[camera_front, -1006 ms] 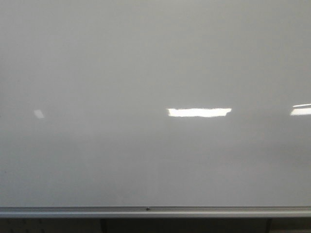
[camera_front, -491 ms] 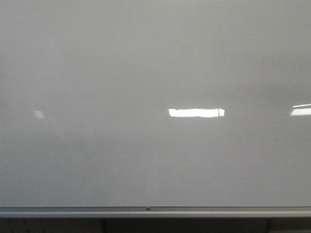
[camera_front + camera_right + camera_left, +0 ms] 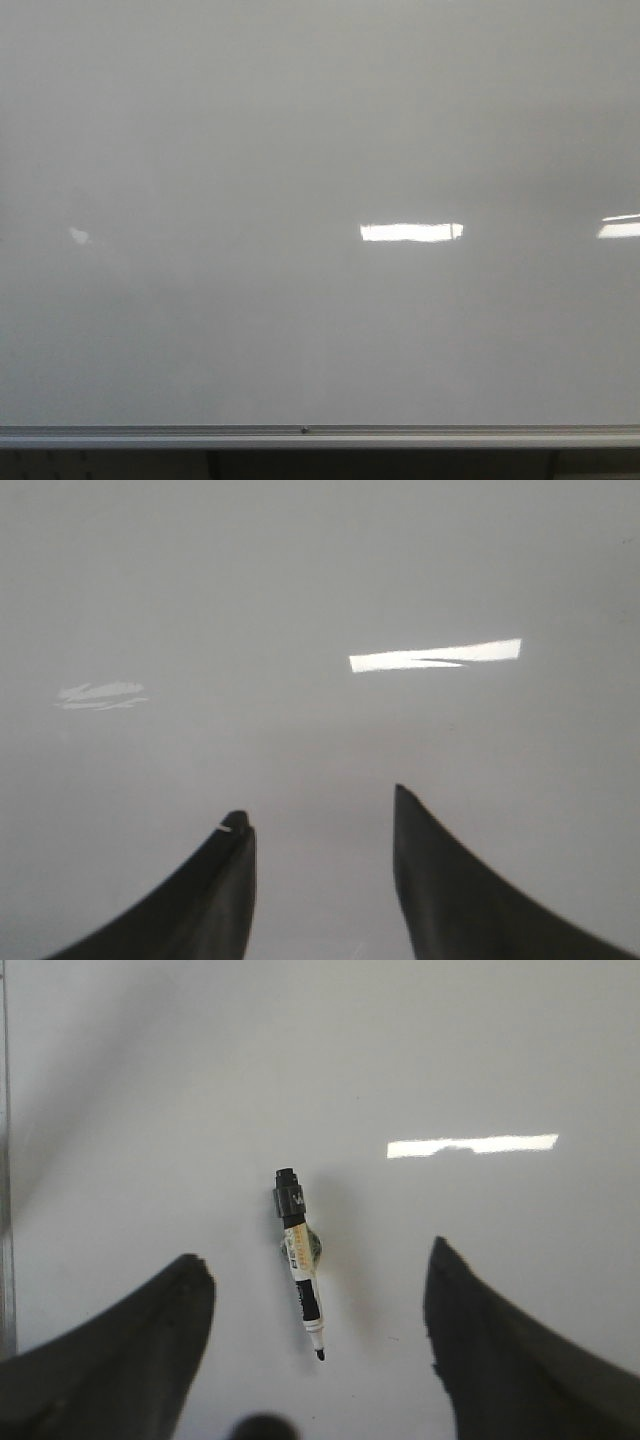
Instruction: Write number 1 on whiteboard
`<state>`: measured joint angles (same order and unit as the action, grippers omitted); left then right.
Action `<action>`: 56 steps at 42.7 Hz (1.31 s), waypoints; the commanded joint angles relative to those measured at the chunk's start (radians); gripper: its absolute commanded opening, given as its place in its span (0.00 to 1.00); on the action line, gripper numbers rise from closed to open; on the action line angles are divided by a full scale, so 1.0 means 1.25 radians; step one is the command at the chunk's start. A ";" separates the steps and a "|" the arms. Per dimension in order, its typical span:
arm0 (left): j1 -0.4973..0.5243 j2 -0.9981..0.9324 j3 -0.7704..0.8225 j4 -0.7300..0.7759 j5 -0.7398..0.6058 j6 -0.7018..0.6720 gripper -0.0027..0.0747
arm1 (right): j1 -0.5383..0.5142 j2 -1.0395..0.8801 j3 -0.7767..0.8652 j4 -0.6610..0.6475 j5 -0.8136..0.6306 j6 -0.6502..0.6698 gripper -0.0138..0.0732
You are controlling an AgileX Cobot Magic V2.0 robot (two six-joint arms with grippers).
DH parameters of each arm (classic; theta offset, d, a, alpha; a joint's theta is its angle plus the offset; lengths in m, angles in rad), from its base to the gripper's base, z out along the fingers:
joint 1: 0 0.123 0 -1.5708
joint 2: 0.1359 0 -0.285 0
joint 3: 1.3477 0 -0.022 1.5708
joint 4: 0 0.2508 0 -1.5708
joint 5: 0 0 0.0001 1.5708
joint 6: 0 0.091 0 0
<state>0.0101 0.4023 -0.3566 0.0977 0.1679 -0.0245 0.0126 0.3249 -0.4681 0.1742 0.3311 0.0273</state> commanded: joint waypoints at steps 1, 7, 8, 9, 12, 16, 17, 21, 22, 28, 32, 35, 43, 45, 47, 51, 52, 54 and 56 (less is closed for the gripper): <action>-0.004 0.018 -0.023 -0.024 -0.066 -0.003 0.76 | 0.000 0.012 -0.028 -0.008 -0.054 -0.001 0.62; -0.004 0.104 -0.040 -0.071 -0.060 -0.003 0.76 | 0.000 0.012 -0.028 -0.008 -0.054 -0.001 0.62; -0.004 0.125 -0.048 -0.078 -0.060 -0.003 0.76 | 0.000 0.012 -0.028 -0.008 -0.054 -0.001 0.62; -0.004 0.149 -0.055 -0.078 -0.063 -0.003 0.76 | 0.000 0.012 -0.028 -0.008 -0.054 -0.001 0.62; -0.004 0.234 -0.082 -0.078 -0.076 -0.003 0.78 | 0.000 0.012 -0.028 -0.008 -0.049 -0.001 0.62; -0.004 0.340 -0.128 -0.078 -0.077 -0.003 0.80 | 0.000 0.012 -0.028 -0.008 -0.045 -0.001 0.62; -0.004 0.373 -0.139 -0.083 -0.077 -0.003 0.80 | 0.000 0.012 -0.028 -0.008 -0.044 -0.001 0.62; -0.004 0.480 -0.187 -0.089 -0.077 -0.003 0.80 | 0.000 0.012 -0.028 -0.008 -0.040 -0.001 0.62; -0.004 0.504 -0.202 -0.089 -0.076 -0.003 0.80 | 0.000 0.012 -0.028 -0.008 -0.039 -0.001 0.62; 0.006 0.648 -0.272 -0.107 -0.058 -0.003 0.80 | 0.000 0.012 -0.028 -0.008 -0.038 -0.001 0.62; 0.027 0.714 -0.312 -0.134 -0.058 -0.003 0.80 | 0.000 0.012 -0.028 -0.008 -0.037 -0.001 0.62; 0.043 0.751 -0.330 -0.138 -0.060 -0.003 0.80 | 0.000 0.012 -0.028 -0.008 -0.036 -0.001 0.62; 0.043 0.829 -0.357 -0.134 -0.086 -0.003 0.79 | 0.000 0.012 -0.028 -0.008 -0.033 -0.001 0.62; 0.043 0.849 -0.370 -0.134 -0.086 -0.003 0.79 | 0.000 0.012 -0.028 -0.008 -0.033 -0.001 0.62; 0.043 0.870 -0.382 -0.134 -0.086 -0.003 0.79 | 0.000 0.012 -0.028 -0.008 -0.033 -0.001 0.62; 0.043 0.898 -0.400 -0.134 -0.086 -0.003 0.79 | 0.000 0.012 -0.028 -0.008 -0.033 -0.001 0.62; 0.043 0.903 -0.405 -0.134 -0.086 -0.003 0.79 | 0.000 0.012 -0.028 -0.008 -0.033 -0.001 0.62; 0.043 0.914 -0.411 -0.134 -0.086 -0.003 0.79 | 0.000 0.012 -0.028 -0.008 -0.033 -0.001 0.62; 0.043 0.920 -0.413 -0.134 -0.086 -0.003 0.79 | 0.000 0.012 -0.028 -0.008 -0.033 -0.001 0.62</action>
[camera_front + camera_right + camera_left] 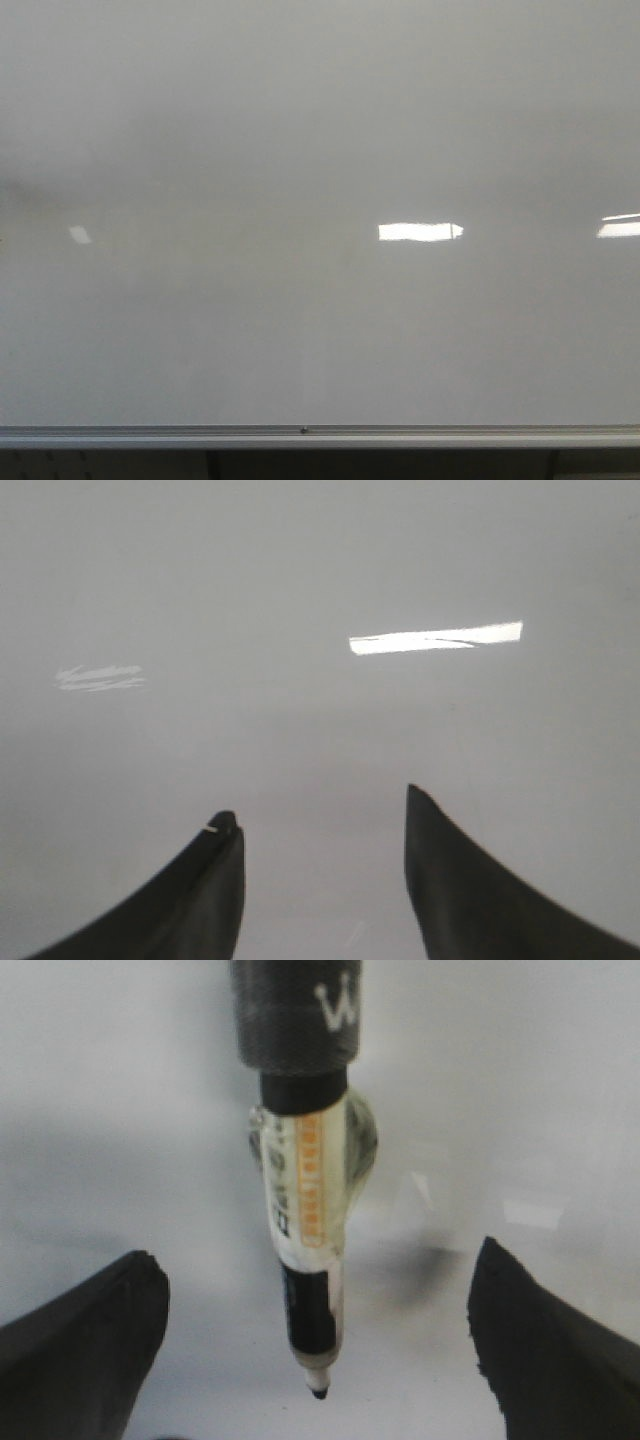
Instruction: Write number 1 on whiteboard
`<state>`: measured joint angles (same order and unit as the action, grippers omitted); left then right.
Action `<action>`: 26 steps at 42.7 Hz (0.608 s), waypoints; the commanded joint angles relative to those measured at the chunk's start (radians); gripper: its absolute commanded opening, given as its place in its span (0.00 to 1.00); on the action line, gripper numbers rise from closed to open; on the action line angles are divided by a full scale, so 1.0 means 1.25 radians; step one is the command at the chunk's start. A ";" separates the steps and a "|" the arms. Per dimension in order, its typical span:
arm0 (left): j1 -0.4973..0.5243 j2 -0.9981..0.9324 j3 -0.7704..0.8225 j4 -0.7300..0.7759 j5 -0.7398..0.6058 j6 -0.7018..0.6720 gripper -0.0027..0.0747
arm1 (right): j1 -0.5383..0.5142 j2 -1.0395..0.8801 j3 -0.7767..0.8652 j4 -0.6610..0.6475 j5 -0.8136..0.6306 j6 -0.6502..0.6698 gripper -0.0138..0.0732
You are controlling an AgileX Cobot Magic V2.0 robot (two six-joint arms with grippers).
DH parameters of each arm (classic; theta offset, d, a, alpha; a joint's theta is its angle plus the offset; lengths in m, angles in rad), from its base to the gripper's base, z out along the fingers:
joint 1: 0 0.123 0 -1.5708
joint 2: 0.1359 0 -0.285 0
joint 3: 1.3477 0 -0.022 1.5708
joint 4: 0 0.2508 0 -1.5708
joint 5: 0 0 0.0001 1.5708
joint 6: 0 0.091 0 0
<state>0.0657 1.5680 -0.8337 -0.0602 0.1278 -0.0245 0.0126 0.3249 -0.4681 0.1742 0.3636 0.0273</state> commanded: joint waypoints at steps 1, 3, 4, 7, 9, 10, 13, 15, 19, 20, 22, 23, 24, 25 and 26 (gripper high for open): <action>-0.001 -0.011 -0.033 -0.008 -0.058 -0.003 0.79 | 0.000 0.012 -0.028 -0.008 -0.059 -0.001 0.62; -0.001 -0.006 -0.033 -0.008 -0.067 -0.003 0.79 | 0.000 0.012 -0.028 -0.008 -0.059 -0.001 0.62; -0.001 -0.004 -0.033 -0.008 -0.073 -0.003 0.79 | 0.000 0.012 -0.028 -0.008 -0.059 -0.001 0.62; -0.001 0.001 -0.033 -0.008 -0.083 -0.003 0.79 | 0.000 0.012 -0.028 -0.008 -0.059 -0.001 0.62; -0.001 0.005 -0.033 -0.008 -0.087 -0.003 0.79 | 0.000 0.012 -0.028 -0.008 -0.059 -0.001 0.62; -0.001 0.006 -0.033 -0.008 -0.089 -0.003 0.79 | 0.000 0.012 -0.028 -0.008 -0.059 -0.001 0.62; -0.001 0.011 -0.033 -0.008 -0.095 -0.003 0.78 | 0.000 0.012 -0.028 -0.008 -0.059 -0.001 0.62; -0.001 0.015 -0.033 -0.008 -0.102 -0.003 0.75 | 0.000 0.012 -0.028 -0.008 -0.059 -0.001 0.62; -0.001 0.025 -0.033 -0.008 -0.111 -0.003 0.64 | 0.000 0.012 -0.028 -0.008 -0.059 -0.001 0.62; -0.001 0.027 -0.033 -0.008 -0.112 -0.003 0.61 | 0.000 0.012 -0.028 -0.008 -0.059 -0.001 0.62; -0.001 0.032 -0.033 -0.008 -0.114 -0.003 0.53 | 0.000 0.012 -0.028 -0.008 -0.059 -0.001 0.62; -0.001 0.032 -0.033 -0.008 -0.114 -0.003 0.49 | 0.000 0.012 -0.028 -0.008 -0.059 -0.001 0.62; -0.001 0.034 -0.033 -0.008 -0.114 -0.003 0.45 | 0.000 0.012 -0.028 -0.008 -0.059 -0.001 0.62; -0.001 0.034 -0.033 -0.008 -0.114 -0.003 0.41 | 0.000 0.012 -0.028 -0.008 -0.059 -0.001 0.62; -0.001 0.034 -0.033 -0.008 -0.114 -0.003 0.37 | 0.000 0.012 -0.028 -0.008 -0.059 -0.001 0.62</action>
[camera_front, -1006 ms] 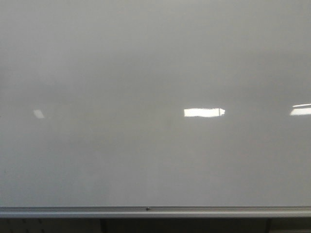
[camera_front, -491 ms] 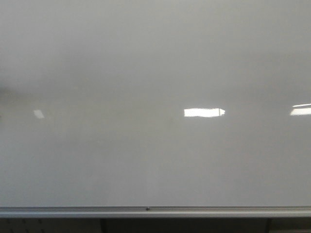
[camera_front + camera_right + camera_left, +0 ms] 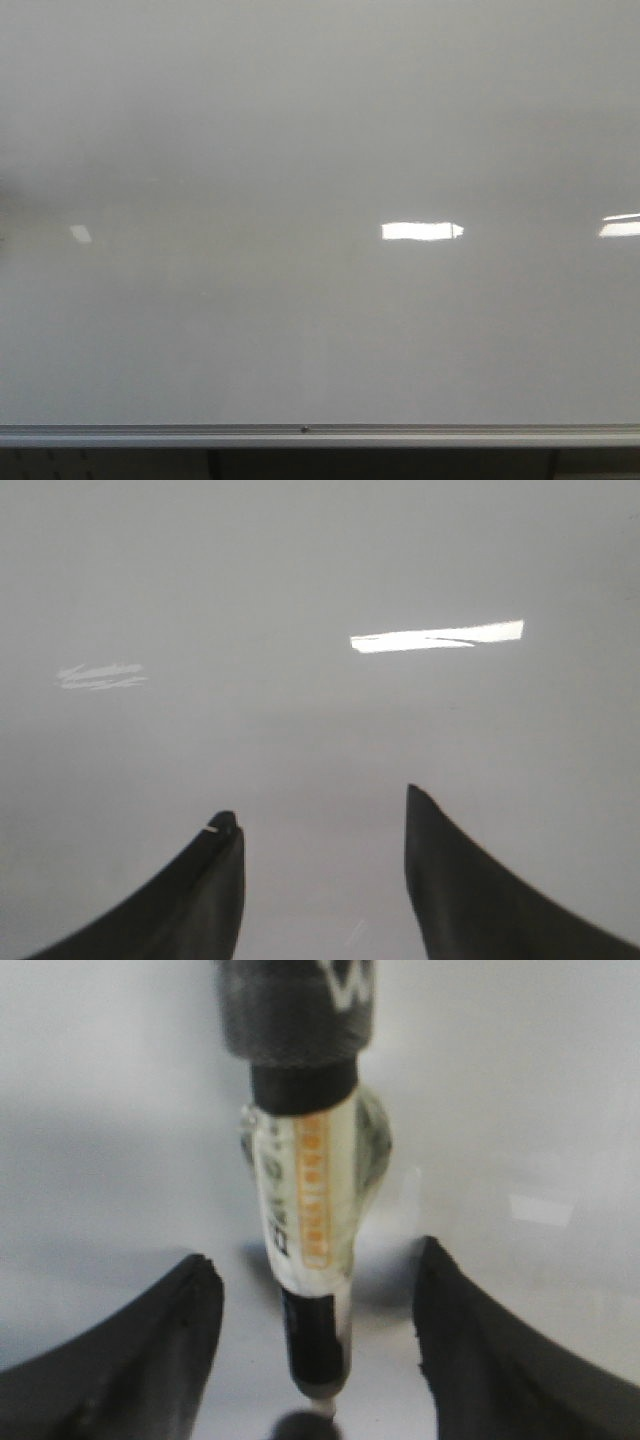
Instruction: Write number 1 on whiteboard
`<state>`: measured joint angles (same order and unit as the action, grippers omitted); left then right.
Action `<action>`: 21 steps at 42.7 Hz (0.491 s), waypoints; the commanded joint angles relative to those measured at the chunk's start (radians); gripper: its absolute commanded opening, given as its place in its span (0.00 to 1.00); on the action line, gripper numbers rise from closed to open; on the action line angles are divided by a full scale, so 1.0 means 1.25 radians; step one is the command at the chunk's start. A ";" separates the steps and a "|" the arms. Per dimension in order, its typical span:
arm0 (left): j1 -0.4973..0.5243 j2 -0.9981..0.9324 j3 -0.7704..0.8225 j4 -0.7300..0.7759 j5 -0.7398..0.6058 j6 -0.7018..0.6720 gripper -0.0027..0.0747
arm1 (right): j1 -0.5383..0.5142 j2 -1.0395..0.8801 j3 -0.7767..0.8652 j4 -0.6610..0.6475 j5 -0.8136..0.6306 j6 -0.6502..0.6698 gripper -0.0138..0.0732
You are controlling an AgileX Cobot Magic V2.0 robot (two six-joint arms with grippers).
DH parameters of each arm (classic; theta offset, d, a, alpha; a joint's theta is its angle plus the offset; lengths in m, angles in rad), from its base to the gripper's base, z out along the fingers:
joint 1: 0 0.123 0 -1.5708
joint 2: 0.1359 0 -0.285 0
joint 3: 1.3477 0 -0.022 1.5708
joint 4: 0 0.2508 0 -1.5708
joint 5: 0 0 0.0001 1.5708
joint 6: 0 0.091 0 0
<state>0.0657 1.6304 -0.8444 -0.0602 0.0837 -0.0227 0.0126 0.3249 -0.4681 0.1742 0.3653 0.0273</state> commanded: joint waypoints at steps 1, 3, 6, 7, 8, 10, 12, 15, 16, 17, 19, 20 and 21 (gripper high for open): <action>-0.001 -0.016 -0.024 -0.008 -0.079 -0.005 0.33 | 0.000 0.012 -0.028 -0.008 -0.061 -0.001 0.62; -0.001 -0.016 -0.024 -0.008 -0.080 -0.005 0.26 | 0.000 0.012 -0.028 -0.008 -0.061 -0.001 0.62; -0.001 -0.016 -0.024 -0.008 -0.082 -0.005 0.14 | 0.000 0.012 -0.028 -0.008 -0.061 -0.001 0.62; -0.001 -0.016 -0.024 -0.008 -0.082 -0.005 0.10 | 0.000 0.012 -0.028 -0.008 -0.061 -0.001 0.62; -0.001 -0.016 -0.024 -0.008 -0.082 -0.005 0.05 | 0.000 0.012 -0.028 -0.008 -0.061 -0.001 0.62; -0.001 -0.016 -0.024 -0.004 -0.082 -0.003 0.01 | 0.000 0.012 -0.028 -0.008 -0.061 -0.001 0.62; -0.001 -0.017 -0.024 0.007 -0.080 -0.003 0.01 | 0.000 0.012 -0.028 -0.008 -0.061 -0.001 0.62; -0.001 -0.028 -0.024 0.022 -0.071 -0.003 0.01 | 0.000 0.012 -0.028 -0.008 -0.061 -0.001 0.62; -0.001 -0.031 -0.024 0.028 -0.067 -0.003 0.01 | 0.000 0.012 -0.028 -0.008 -0.061 -0.001 0.62; -0.001 -0.040 -0.024 0.036 -0.058 -0.003 0.01 | 0.000 0.012 -0.028 -0.008 -0.061 -0.001 0.62; -0.001 -0.057 -0.024 0.048 -0.034 -0.003 0.01 | 0.000 0.012 -0.028 -0.008 -0.061 -0.001 0.62; -0.001 -0.068 -0.024 0.048 -0.019 -0.003 0.01 | 0.000 0.012 -0.028 -0.008 -0.061 -0.001 0.62; -0.002 -0.081 -0.024 0.053 0.000 -0.003 0.01 | 0.000 0.012 -0.028 -0.008 -0.061 -0.001 0.62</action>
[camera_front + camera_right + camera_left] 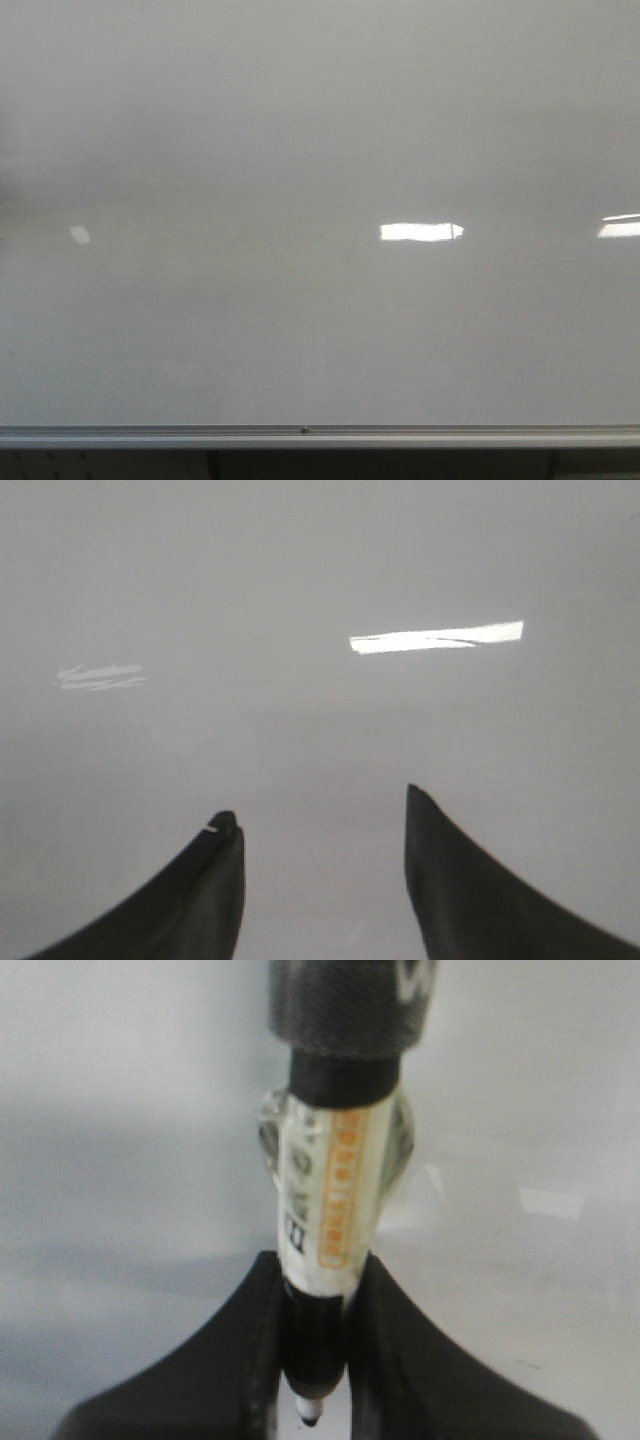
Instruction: Write number 1 on whiteboard
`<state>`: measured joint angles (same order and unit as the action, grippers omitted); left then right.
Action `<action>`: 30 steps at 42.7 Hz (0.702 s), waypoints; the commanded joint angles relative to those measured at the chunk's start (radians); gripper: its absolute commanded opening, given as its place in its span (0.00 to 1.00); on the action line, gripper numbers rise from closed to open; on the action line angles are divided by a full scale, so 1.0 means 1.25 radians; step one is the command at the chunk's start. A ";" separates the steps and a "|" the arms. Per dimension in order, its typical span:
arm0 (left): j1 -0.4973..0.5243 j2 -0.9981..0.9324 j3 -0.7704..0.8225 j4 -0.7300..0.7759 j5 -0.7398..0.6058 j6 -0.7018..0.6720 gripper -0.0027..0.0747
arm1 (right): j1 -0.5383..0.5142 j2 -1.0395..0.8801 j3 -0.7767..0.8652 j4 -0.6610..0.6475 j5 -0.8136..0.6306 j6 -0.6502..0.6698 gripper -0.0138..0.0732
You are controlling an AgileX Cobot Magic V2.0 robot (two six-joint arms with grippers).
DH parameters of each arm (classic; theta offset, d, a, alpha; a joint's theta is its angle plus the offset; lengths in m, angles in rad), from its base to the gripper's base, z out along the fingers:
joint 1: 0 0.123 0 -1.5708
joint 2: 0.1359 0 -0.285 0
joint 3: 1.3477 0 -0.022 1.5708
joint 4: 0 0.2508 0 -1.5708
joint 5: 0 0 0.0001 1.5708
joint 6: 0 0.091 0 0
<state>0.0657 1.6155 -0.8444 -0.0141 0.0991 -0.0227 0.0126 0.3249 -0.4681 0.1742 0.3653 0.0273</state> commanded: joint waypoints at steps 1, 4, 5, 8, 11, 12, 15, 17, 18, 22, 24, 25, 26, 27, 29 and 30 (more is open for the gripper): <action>-0.003 -0.082 -0.024 0.021 0.008 -0.003 0.01 | 0.000 0.012 -0.028 -0.008 -0.059 -0.001 0.62; -0.021 -0.128 -0.026 0.025 0.093 0.011 0.01 | 0.000 0.012 -0.028 -0.008 -0.052 -0.001 0.62; -0.034 -0.145 -0.028 0.023 0.129 0.023 0.01 | 0.000 0.012 -0.028 -0.008 -0.050 -0.001 0.62; -0.074 -0.176 -0.041 0.019 0.219 0.068 0.01 | 0.000 0.013 -0.029 -0.008 -0.037 -0.001 0.62; -0.122 -0.198 -0.059 -0.003 0.308 0.135 0.01 | 0.000 0.023 -0.037 -0.008 -0.005 -0.001 0.62; -0.144 -0.206 -0.065 -0.014 0.347 0.160 0.01 | 0.000 0.029 -0.043 -0.008 0.006 -0.001 0.62; -0.197 -0.215 -0.084 -0.068 0.433 0.240 0.01 | 0.000 0.061 -0.067 -0.008 0.052 -0.002 0.62; -0.227 -0.217 -0.095 -0.110 0.474 0.293 0.01 | 0.000 0.091 -0.084 -0.007 0.087 -0.007 0.62; -0.241 -0.217 -0.104 -0.140 0.507 0.329 0.01 | 0.000 0.101 -0.093 -0.002 0.100 -0.011 0.62; -0.293 -0.212 -0.124 -0.219 0.595 0.439 0.01 | 0.000 0.165 -0.130 0.036 0.155 -0.037 0.62; -0.322 -0.212 -0.132 -0.251 0.634 0.492 0.01 | 0.000 0.196 -0.152 0.077 0.183 -0.077 0.62; -0.334 -0.212 -0.135 -0.264 0.642 0.515 0.01 | 0.000 0.211 -0.159 0.098 0.197 -0.100 0.62; -0.346 -0.212 -0.139 -0.278 0.656 0.540 0.01 | 0.000 0.226 -0.171 0.123 0.215 -0.125 0.62; -0.357 -0.212 -0.141 -0.293 0.666 0.558 0.01 | 0.000 0.242 -0.181 0.151 0.224 -0.152 0.62; -0.379 -0.212 -0.147 -0.326 0.683 0.595 0.01 | 0.000 0.278 -0.201 0.228 0.262 -0.213 0.62; -0.389 -0.212 -0.151 -0.341 0.691 0.613 0.01 | 0.000 0.294 -0.215 0.265 0.280 -0.257 0.62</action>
<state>-0.3758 1.3803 -0.9890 -0.3432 0.9358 0.6439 0.0126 0.6256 -0.6612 0.3475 0.7001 -0.1464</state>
